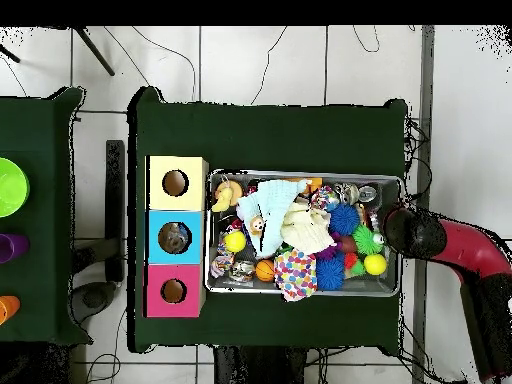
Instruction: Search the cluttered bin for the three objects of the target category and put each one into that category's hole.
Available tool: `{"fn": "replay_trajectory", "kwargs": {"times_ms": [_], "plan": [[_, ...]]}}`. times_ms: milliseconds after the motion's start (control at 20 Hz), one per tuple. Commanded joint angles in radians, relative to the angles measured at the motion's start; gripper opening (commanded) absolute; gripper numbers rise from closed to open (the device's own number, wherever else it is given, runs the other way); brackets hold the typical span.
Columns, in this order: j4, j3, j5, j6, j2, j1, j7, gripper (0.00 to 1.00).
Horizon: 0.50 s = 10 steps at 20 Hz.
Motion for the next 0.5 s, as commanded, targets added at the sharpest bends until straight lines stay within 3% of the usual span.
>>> {"fn": "replay_trajectory", "kwargs": {"times_ms": [50,500], "plan": [[0.055,-0.059,-0.013,-0.034,0.009,0.001,0.065,1.00],[0.059,-0.081,-0.005,-0.052,0.003,0.014,0.084,1.00]]}}
